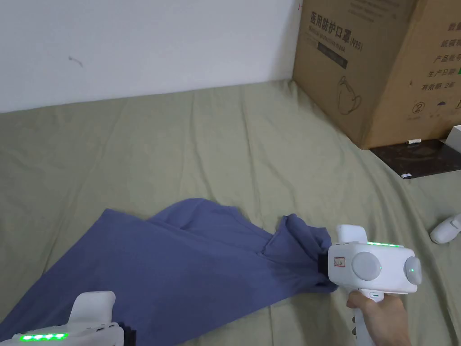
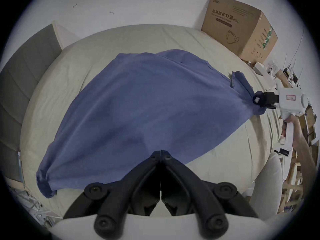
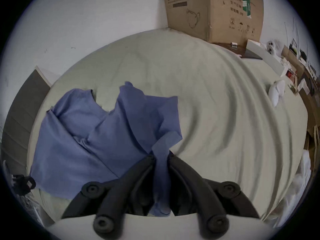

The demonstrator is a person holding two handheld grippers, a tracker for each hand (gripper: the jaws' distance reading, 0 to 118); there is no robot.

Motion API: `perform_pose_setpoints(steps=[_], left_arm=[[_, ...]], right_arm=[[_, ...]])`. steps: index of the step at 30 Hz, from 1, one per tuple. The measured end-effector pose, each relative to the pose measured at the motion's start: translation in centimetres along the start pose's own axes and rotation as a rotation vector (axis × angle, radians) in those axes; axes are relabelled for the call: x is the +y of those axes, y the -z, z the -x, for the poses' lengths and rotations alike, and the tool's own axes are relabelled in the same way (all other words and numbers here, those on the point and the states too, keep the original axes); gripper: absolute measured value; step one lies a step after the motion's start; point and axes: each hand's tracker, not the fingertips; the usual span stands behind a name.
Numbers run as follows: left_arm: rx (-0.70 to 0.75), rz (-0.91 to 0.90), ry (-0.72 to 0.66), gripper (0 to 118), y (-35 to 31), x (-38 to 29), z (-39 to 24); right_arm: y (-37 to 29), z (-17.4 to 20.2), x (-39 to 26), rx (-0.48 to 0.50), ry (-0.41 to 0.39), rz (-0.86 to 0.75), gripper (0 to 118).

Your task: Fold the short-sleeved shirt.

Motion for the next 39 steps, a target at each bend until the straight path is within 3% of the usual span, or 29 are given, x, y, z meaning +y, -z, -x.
perform_pose_setpoints(steps=[3,7,11,14,15,16,18,19,23,27,28,32,34,35,36,39], left_arm=[[0.009,-0.012,-0.006,0,-0.1,1.0,0.4],[0.042,-0.05,-0.017,0,0.2,4.8,1.9],[0.041,-0.089,-0.04,0,1.8,10.8,4.1],[0.051,-0.108,-0.026,0,3.8,15.2,5.7],[0.091,-0.143,-0.002,10,4.5,16.4,6.1],[0.116,-0.162,0.005,33,5.1,17.6,6.5],[0.095,-0.142,0.005,104,6.9,19.9,7.4],[0.056,-0.099,-0.017,113,8.3,21.0,7.9],[0.084,-0.035,-0.049,110,13.6,23.5,9.0],[0.039,0.037,-0.108,87,17.9,23.3,9.8],[0.025,0.059,-0.135,88,18.9,23.1,9.9],[0.081,0.028,-0.051,82,18.8,22.5,9.0],[0.132,-0.024,-0.002,43,17.8,22.5,8.9],[0.138,-0.027,0.008,13,17.6,22.4,8.8],[0.131,-0.009,0.009,2,17.6,22.3,8.8],[0.113,0.023,0.02,2,16.5,21.6,8.6]], right_arm=[[-1.7,0.5,1.1,0.014,-0.04,-0.033,4],[-3.8,1.3,3.5,0.07,0.014,-0.091,4],[-3.8,3.3,5.1,0.047,-0.104,-0.117,4],[-3.3,3.7,5.3,0.056,-0.099,-0.107,4],[-3.1,3.8,5.2,0.054,-0.099,-0.105,4],[-3.0,3.6,5.1,0.055,-0.098,-0.102,4],[-2.6,3.1,5.0,0.057,-0.081,-0.089,4],[-2.3,2.7,5.0,0.06,-0.073,-0.082,4],[-1.5,1.8,4.5,0.049,-0.053,-0.059,4],[-1.1,1.4,3.9,0.041,-0.055,-0.034,4],[-0.9,1.2,3.8,0.043,-0.048,-0.028,4],[-0.5,1.1,3.8,0.046,-0.022,-0.012,4],[-0.3,1.5,3.8,0.041,-0.036,-0.011,4],[-0.2,1.6,3.8,0.036,-0.04,-0.009,4],[-0.3,1.7,3.7,0.039,-0.039,-0.008,4],[-0.8,1.9,3.7,0.041,-0.016,-0.005,4]])
